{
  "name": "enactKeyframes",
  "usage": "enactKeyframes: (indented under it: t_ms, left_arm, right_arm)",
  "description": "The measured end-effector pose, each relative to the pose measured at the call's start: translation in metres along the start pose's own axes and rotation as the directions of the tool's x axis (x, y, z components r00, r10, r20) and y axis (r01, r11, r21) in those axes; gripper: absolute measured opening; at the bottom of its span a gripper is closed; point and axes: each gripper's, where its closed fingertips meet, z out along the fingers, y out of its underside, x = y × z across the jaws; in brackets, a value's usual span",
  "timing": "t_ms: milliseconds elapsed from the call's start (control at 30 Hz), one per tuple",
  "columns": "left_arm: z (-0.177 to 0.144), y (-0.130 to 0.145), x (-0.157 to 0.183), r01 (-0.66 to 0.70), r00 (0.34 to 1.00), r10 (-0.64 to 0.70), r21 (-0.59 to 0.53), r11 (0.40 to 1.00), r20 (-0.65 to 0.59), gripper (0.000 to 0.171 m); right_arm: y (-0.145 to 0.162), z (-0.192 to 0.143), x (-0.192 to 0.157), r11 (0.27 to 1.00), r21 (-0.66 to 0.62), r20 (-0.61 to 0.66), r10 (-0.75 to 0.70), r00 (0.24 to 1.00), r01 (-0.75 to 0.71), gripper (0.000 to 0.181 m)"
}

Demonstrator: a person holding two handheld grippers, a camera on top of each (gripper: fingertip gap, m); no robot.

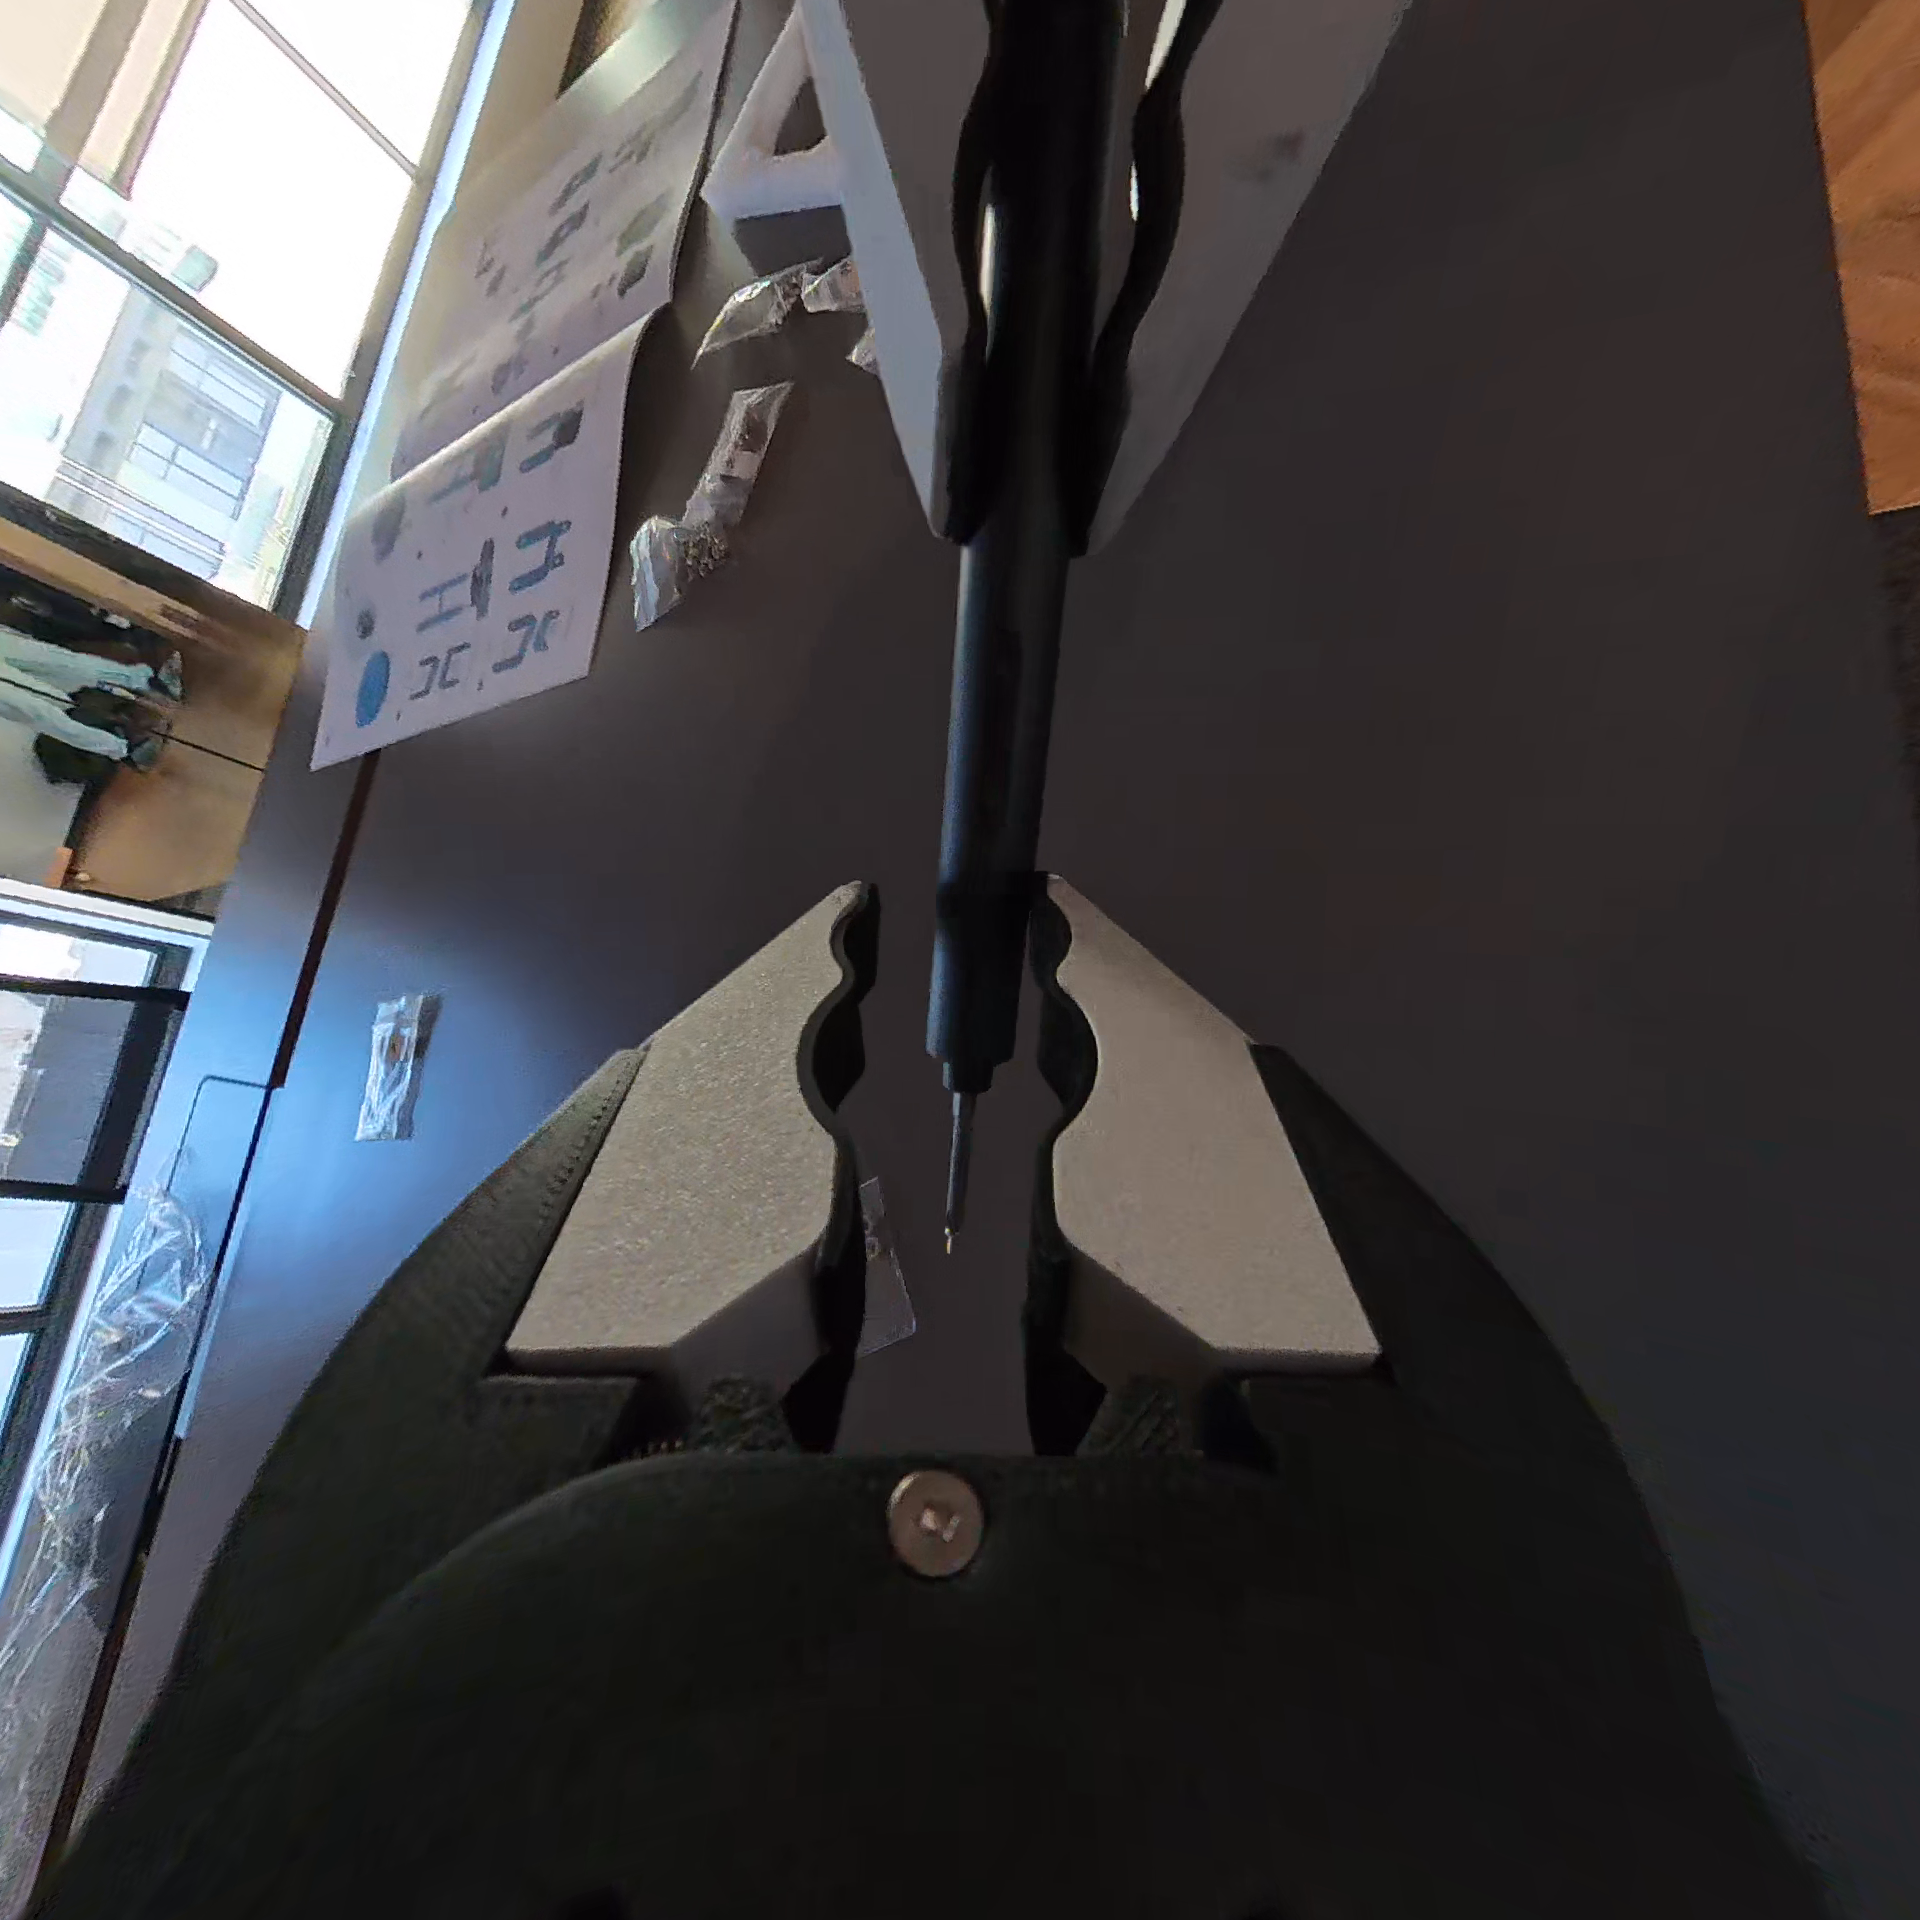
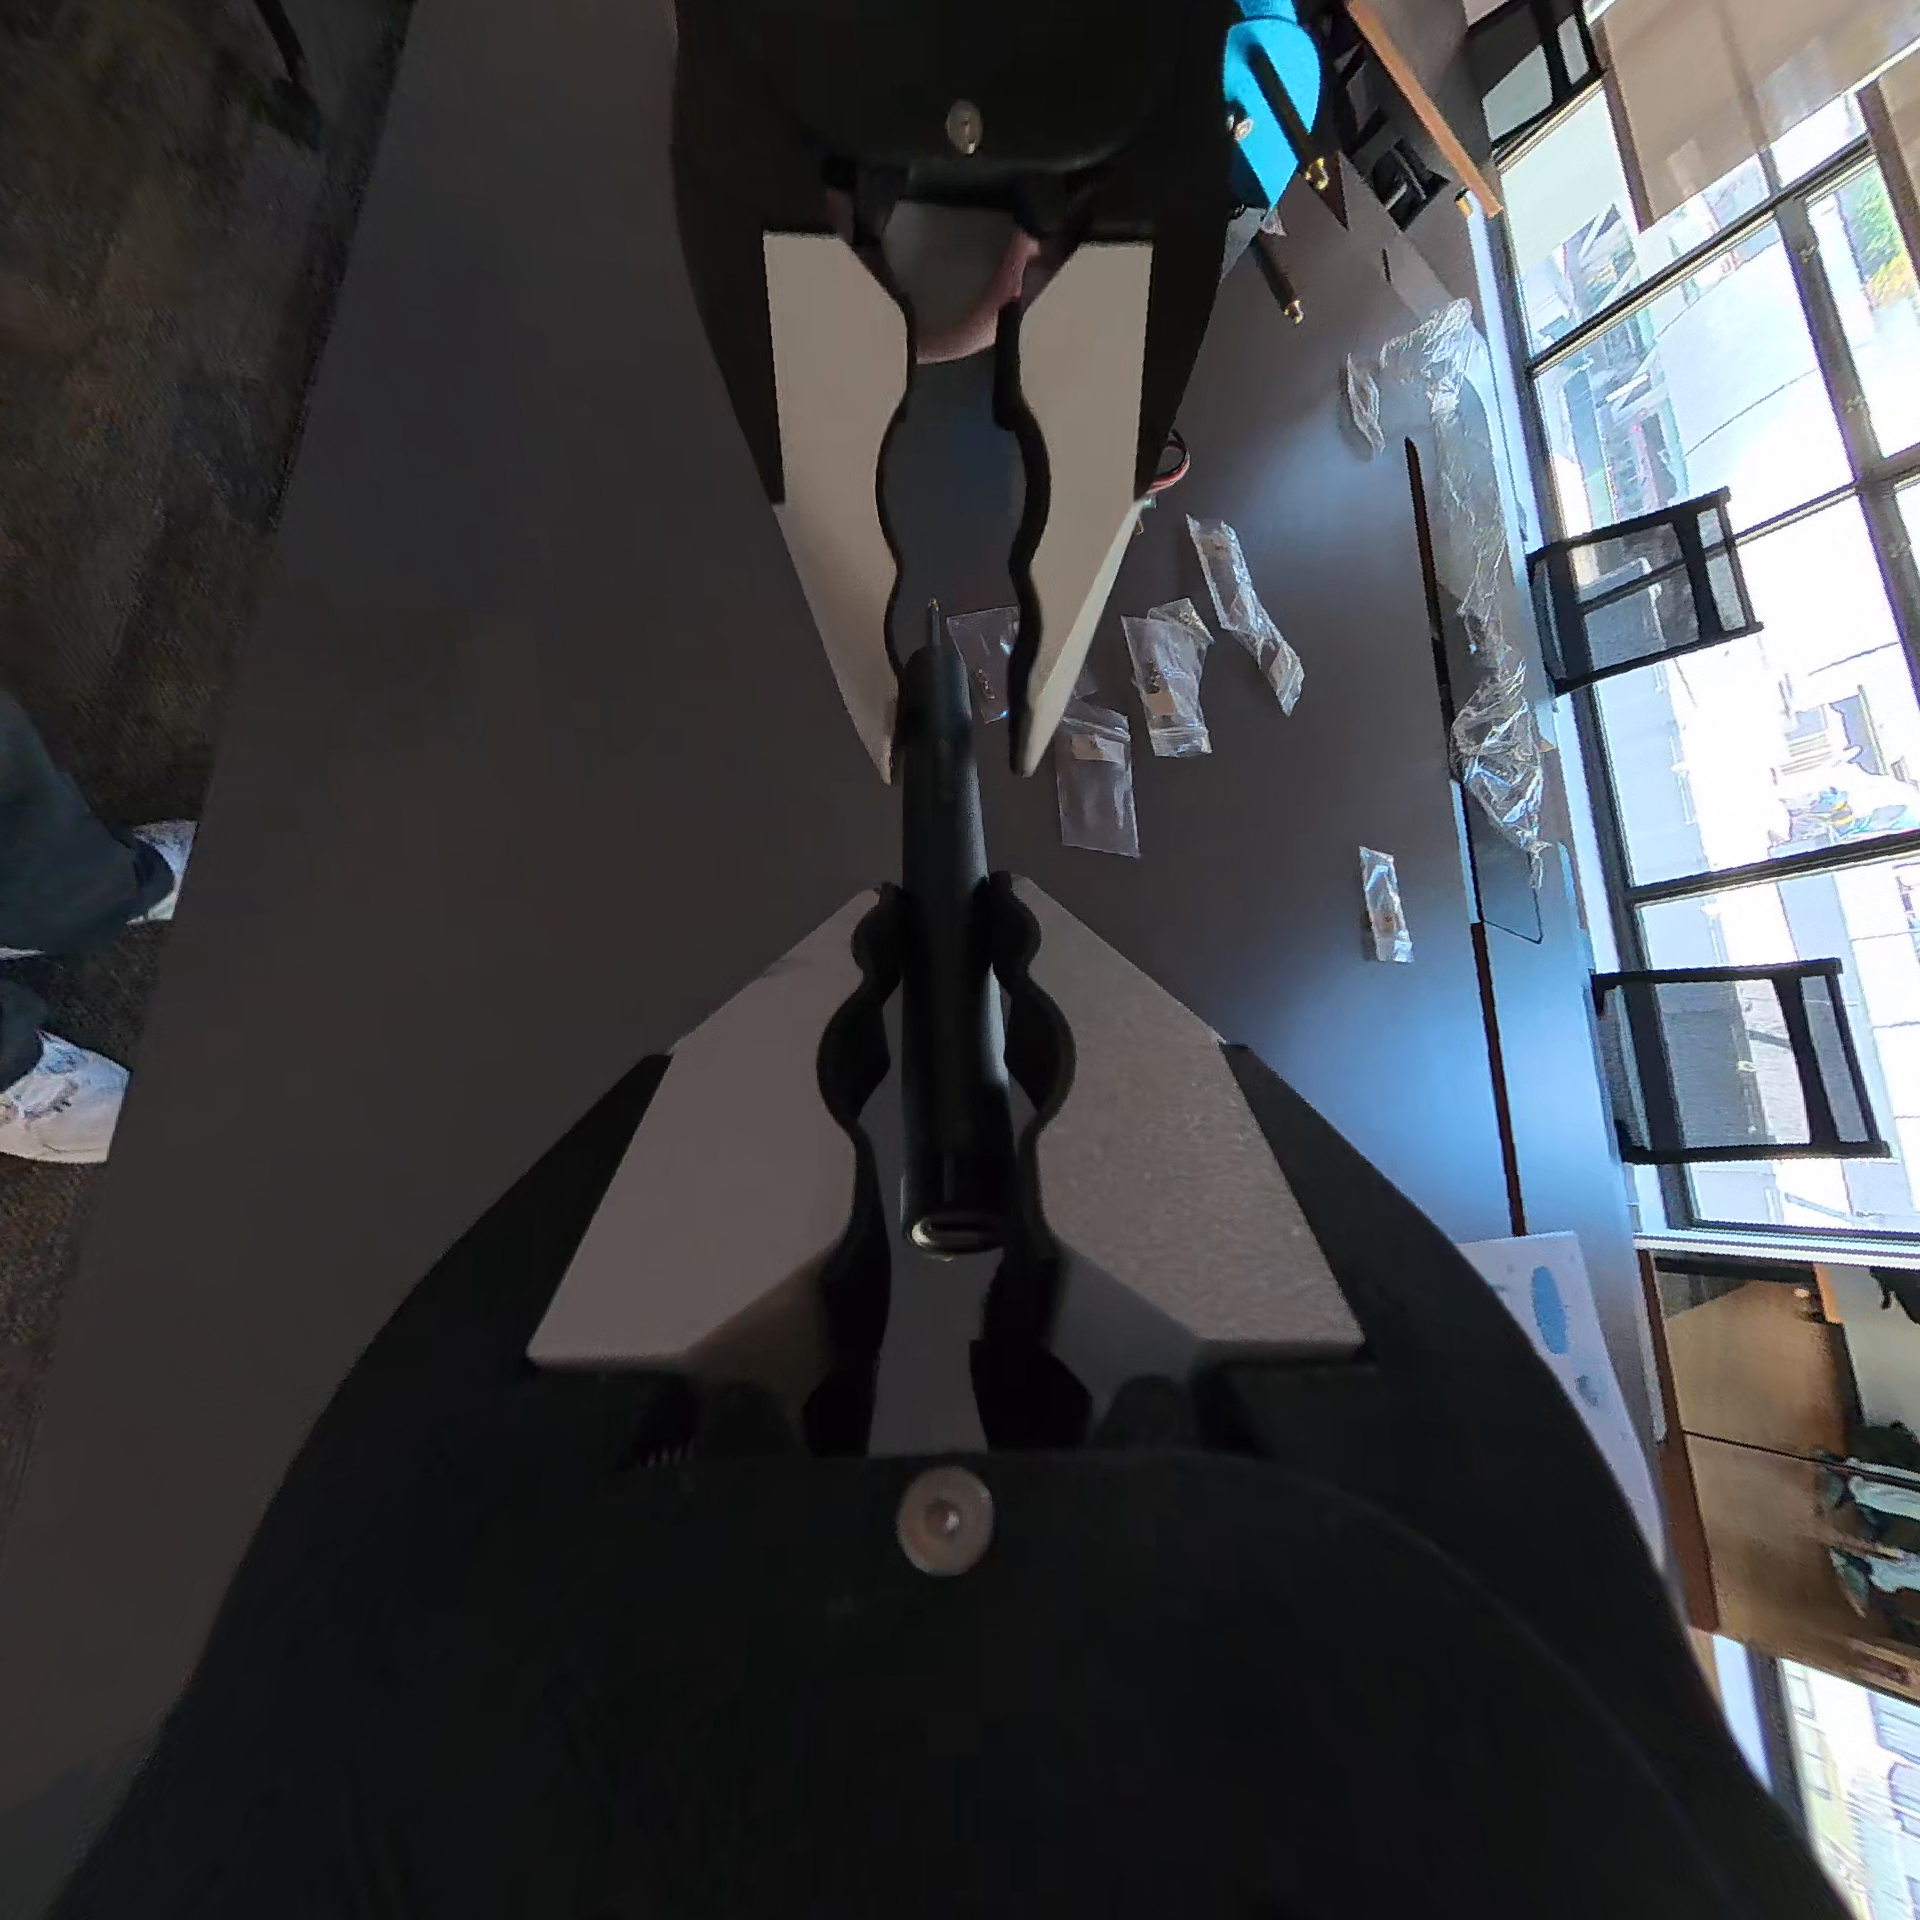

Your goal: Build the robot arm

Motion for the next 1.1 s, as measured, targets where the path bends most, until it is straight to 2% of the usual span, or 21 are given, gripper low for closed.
enactKeyframes:
  t_ms: [100, 267, 433, 600, 733, 800, 833, 867, 900, 933, 967, 1000, 1100]
  left_arm:
    - [0.003, -0.001, 0.001, -0.013, 1.0, 0.013, 0.014, 1.0, 0.0, 0.016]
    - [-0.008, -0.001, -0.006, -0.016, 0.999, 0.017, -0.012, 1.0, 0.048, 0.016]
    - [-0.047, -0.007, -0.025, -0.011, 0.988, 0.007, 0.02, 1.0, 0.154, 0.016]
    - [-0.093, -0.005, -0.039, -0.025, 0.97, 0.006, 0.073, 0.997, 0.244, 0.016]
    - [-0.133, 0.004, -0.047, -0.024, 0.957, -0.022, 0.154, 0.988, 0.29, 0.016]
    - [-0.155, 0.013, -0.049, -0.014, 0.955, -0.043, 0.188, 0.982, 0.293, 0.016]
    - [-0.167, 0.017, -0.049, -0.013, 0.955, -0.05, 0.208, 0.978, 0.293, 0.016]
    - [-0.179, 0.021, -0.049, -0.012, 0.956, -0.055, 0.226, 0.974, 0.288, 0.016]
    - [-0.192, 0.026, -0.047, -0.012, 0.958, -0.057, 0.238, 0.971, 0.281, 0.016]
    - [-0.204, 0.031, -0.046, -0.015, 0.961, -0.055, 0.247, 0.969, 0.272, 0.016]
    - [-0.216, 0.036, -0.044, -0.022, 0.963, -0.048, 0.254, 0.967, 0.266, 0.016]
    - [-0.226, 0.041, -0.041, -0.029, 0.966, -0.039, 0.258, 0.966, 0.257, 0.016]
    - [-0.253, 0.055, -0.035, -0.034, 0.97, -0.034, 0.27, 0.962, 0.241, 0.016]
  right_arm:
    - [-0.005, -0.002, 0.004, 0.999, -0.017, 0.006, -0.036, 0.999, 0.036, 0.016]
    - [-0.015, -0.001, 0.013, 0.993, -0.048, 0.024, -0.108, 0.994, 0.109, 0.017]
    - [-0.048, -0.001, 0.036, 0.978, -0.044, -0.041, -0.208, 0.977, 0.206, 0.019]
    - [-0.087, 0.001, 0.059, 0.969, -0.065, -0.134, -0.244, 0.96, 0.237, 0.038]
    - [-0.129, -0.014, 0.077, 0.99, -0.022, -0.309, -0.14, 0.941, 0.14, 0.066]
    - [-0.155, -0.034, 0.078, 0.991, 0.134, -0.413, 0.078, 0.907, -0.024, 0.07]
    - [-0.17, -0.044, 0.072, 0.949, 0.286, -0.41, 0.246, 0.878, -0.132, 0.068]
    - [-0.184, -0.048, 0.064, 0.858, 0.453, -0.339, 0.419, 0.842, -0.244, 0.067]
    - [-0.196, -0.047, 0.054, 0.735, 0.584, -0.227, 0.555, 0.801, -0.344, 0.067]
    - [-0.202, -0.036, 0.048, 0.62, 0.655, -0.12, 0.65, 0.75, -0.433, 0.069]
    - [-0.208, -0.017, 0.042, 0.544, 0.67, -0.036, 0.703, 0.71, -0.505, 0.076]
    - [-0.213, 0.008, 0.036, 0.513, 0.646, 0.018, 0.73, 0.683, -0.565, 0.08]
    - [-0.253, 0.067, 0.026, 0.472, 0.596, 0.133, 0.739, 0.66, -0.649, 0.073]
